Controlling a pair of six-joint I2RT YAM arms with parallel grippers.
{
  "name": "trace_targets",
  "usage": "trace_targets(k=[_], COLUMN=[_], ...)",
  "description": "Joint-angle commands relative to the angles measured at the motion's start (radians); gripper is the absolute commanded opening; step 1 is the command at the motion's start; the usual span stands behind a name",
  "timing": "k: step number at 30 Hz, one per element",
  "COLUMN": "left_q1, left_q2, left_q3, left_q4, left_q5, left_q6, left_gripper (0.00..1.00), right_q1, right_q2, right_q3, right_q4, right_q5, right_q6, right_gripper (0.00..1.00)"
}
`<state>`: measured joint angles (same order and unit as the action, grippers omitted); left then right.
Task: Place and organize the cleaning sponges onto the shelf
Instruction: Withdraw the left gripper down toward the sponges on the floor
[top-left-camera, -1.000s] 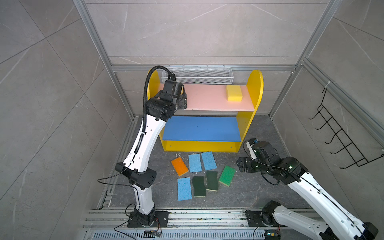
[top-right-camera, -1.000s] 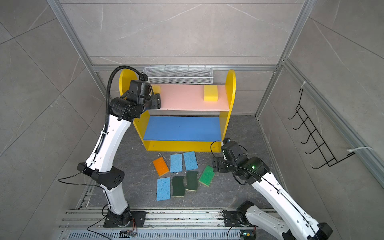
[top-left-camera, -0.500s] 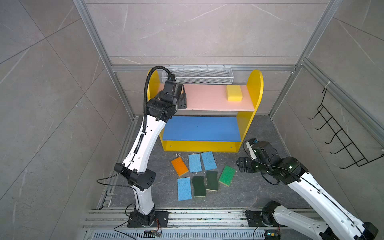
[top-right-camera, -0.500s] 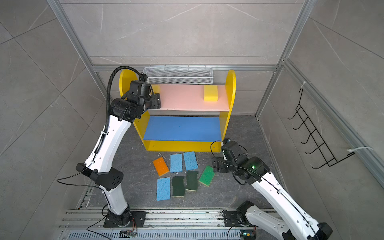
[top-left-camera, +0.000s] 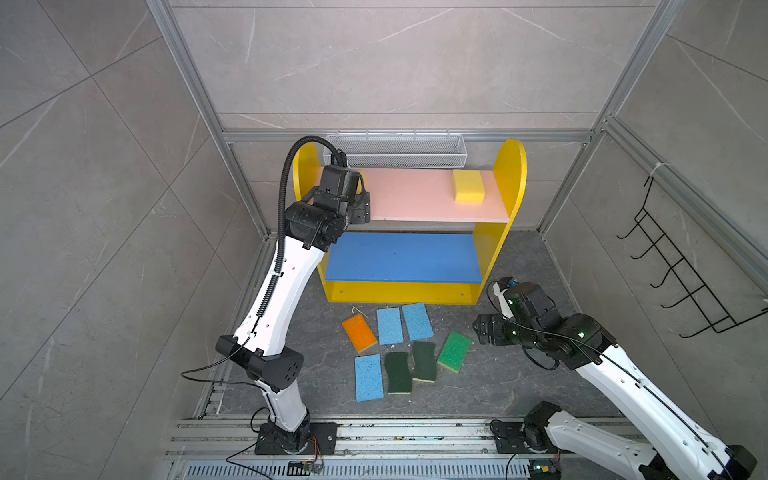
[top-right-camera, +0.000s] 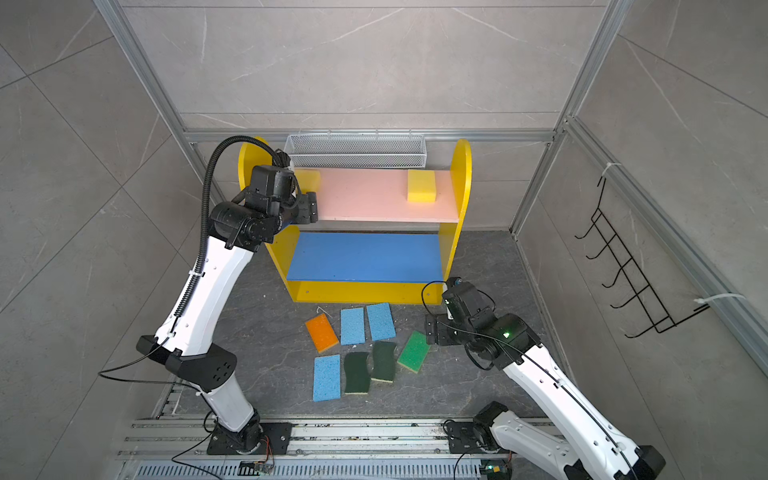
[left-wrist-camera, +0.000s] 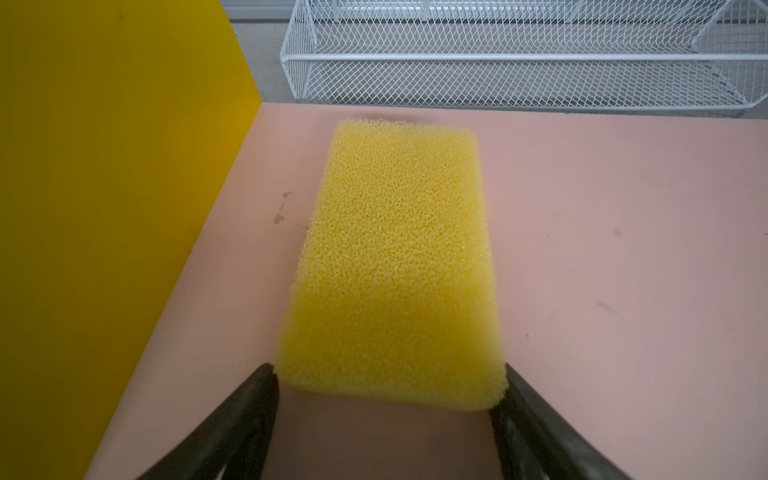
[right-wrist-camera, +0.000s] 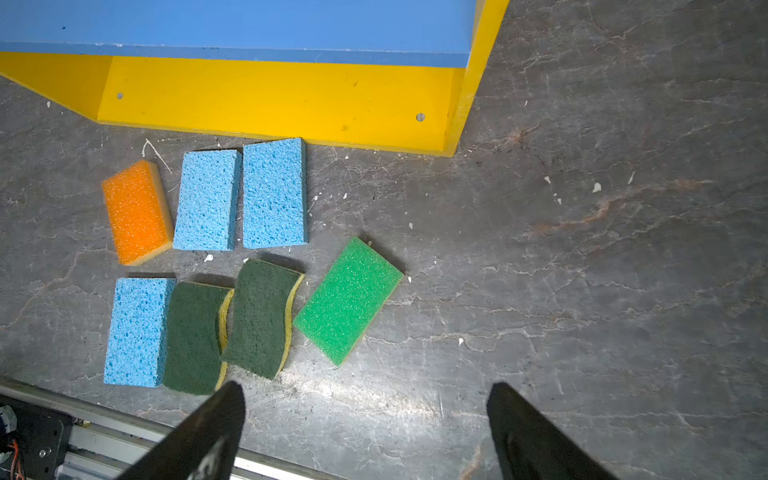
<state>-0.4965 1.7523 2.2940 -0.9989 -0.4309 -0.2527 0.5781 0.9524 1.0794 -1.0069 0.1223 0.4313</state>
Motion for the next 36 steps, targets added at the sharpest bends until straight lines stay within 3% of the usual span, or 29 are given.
trace_targets(k=[1, 11, 19, 36], left_q1=[0.001, -0.04, -0.04, -0.04], left_q2=[-0.034, -0.212, -0.427, -0.712], left_q3=[-0.047, -0.192, -0.387, -0.694], left_q4=[-0.112, -0.104, -0.127, -0.262], left_q5=[0.051, 0.116, 0.105, 0.034], left_q6=[-0.016, -0.044, -0.124, -0.256], left_gripper=[0.82, 0.82, 0.81, 0.74], right_q1=[-0.002, -0.003, -0.001, 0.002], right_q2=[-0.02, -0.033, -0.047, -0.058], right_q3=[0.017, 0.014, -0.022, -0.053], right_q4=[-0.036, -0.055, -0.036, -0.008], right_q5=[0.003, 0.021, -0.015, -0.065], right_q6=[0.021, 0.031, 0.067, 0.15], right_gripper=[0.93, 0.92, 0.92, 0.89])
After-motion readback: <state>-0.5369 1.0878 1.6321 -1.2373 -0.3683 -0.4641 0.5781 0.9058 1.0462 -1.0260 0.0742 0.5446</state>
